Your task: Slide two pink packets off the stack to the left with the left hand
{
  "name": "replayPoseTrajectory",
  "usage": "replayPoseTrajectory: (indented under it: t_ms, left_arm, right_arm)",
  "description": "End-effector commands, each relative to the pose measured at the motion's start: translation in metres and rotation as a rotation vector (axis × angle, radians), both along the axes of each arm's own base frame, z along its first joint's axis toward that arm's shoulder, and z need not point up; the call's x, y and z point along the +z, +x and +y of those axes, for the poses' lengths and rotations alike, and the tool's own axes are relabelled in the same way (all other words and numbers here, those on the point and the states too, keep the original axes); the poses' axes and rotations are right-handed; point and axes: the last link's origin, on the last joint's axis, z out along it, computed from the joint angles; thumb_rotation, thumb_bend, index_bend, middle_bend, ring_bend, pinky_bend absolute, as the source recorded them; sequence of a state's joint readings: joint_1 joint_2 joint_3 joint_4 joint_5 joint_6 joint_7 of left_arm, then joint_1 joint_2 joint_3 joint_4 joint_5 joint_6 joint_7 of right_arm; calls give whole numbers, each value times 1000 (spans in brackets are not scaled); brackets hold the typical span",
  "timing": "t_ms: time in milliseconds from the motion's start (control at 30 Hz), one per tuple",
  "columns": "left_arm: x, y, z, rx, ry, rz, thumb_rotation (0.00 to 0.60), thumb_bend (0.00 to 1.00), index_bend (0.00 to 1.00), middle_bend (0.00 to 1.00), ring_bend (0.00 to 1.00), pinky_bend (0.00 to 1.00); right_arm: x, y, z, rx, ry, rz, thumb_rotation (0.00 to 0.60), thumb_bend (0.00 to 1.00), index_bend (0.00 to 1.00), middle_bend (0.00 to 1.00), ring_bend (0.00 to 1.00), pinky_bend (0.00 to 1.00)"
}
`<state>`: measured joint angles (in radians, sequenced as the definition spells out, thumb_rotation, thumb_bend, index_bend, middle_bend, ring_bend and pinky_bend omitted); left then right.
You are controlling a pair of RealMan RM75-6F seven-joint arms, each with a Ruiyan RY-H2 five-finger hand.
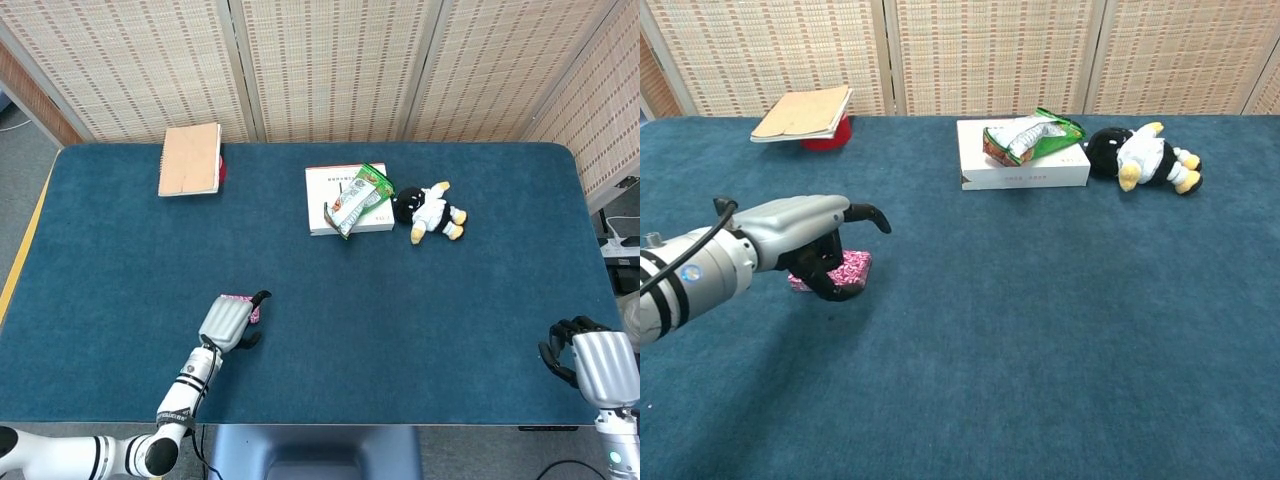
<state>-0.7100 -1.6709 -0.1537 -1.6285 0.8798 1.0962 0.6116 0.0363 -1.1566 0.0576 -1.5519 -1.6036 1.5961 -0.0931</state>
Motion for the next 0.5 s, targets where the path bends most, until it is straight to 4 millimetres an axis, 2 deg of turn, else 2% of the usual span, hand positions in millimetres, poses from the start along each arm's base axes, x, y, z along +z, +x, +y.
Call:
replayPoseTrajectory:
  t_ms: [33,267,500]
  left_arm:
    - [-4,1,2,-3,10,7,600,339,203,1000,1000,1000]
    - [-13,-5,4,5,11,33,600,341,256,1000,1000,1000]
    - [-18,-8,6,26,19,42,600,340,268,1000,1000,1000]
  right_arm:
    - [0,0,0,0,1,1,600,282,779,675,544,745]
    - [-1,0,2,5,6,5,600,282,778,675,544,745]
    - [-2,0,3,7,16,10,600,282,779,675,544,745]
